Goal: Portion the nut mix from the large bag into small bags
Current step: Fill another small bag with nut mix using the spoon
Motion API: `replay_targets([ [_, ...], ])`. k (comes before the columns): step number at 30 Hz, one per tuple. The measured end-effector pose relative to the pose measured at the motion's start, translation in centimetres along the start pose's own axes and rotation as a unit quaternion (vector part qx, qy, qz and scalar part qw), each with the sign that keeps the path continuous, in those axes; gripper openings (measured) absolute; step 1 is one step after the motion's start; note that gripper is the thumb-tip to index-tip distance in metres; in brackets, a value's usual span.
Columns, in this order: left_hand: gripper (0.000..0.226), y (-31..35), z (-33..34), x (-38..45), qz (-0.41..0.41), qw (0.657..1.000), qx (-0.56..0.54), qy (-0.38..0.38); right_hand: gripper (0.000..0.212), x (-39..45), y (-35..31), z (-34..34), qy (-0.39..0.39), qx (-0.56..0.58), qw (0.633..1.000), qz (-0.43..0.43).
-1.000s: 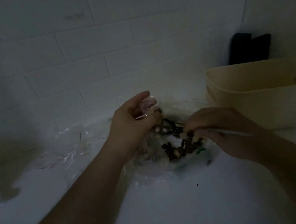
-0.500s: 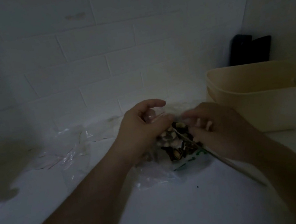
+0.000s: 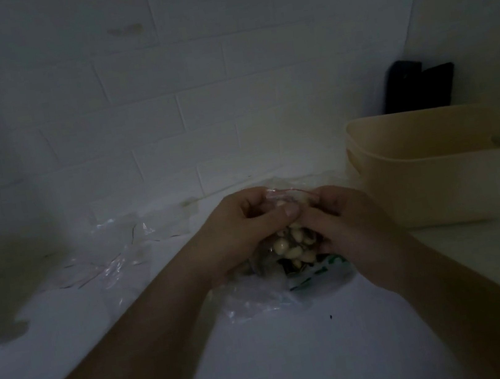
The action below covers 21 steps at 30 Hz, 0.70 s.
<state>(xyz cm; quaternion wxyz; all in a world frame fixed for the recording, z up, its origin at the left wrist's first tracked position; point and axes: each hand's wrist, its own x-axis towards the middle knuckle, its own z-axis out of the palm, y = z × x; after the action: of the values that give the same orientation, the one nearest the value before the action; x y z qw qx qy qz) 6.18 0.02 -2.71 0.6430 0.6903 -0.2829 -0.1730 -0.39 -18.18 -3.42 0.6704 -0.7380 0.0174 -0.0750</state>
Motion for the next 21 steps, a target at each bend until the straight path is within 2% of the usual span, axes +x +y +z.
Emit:
replay_targets([
  [2, 0.035, -0.20, -0.04, 0.03, -0.017, 1.000, -0.019, -0.018, 0.026, -0.05, 0.18, -0.08, -0.013, 0.005, 1.000, 0.002],
  [7, 0.047, -0.49, -0.36, 0.40, -0.082, 0.994, -0.064, -0.022, 0.015, 0.04, 0.38, -0.32, -0.024, 0.054, 0.998, 0.019],
  [12, 0.042, -0.92, -0.23, 0.56, -0.103, 0.990, -0.097, -0.001, 0.016, 0.47, 0.49, -0.07, -0.019, 0.065, 0.997, 0.036],
  [15, 0.046, -0.72, 0.00, 0.62, -0.109, 0.988, -0.109, 0.009, 0.027, 0.62, 0.80, 0.34, -0.007, 0.060, 0.998, 0.028],
  [18, 0.052, -0.39, -0.03, 0.54, -0.122, 0.986, -0.114, -0.002, 0.015, 0.46, 0.71, 0.36, -0.013, 0.079, 0.996, 0.024],
  [21, 0.057, -0.06, -0.29, 0.34, -0.142, 0.981, -0.129, -0.008, 0.018, 0.38, 0.55, 0.22, -0.033, 0.108, 0.993, 0.037],
])
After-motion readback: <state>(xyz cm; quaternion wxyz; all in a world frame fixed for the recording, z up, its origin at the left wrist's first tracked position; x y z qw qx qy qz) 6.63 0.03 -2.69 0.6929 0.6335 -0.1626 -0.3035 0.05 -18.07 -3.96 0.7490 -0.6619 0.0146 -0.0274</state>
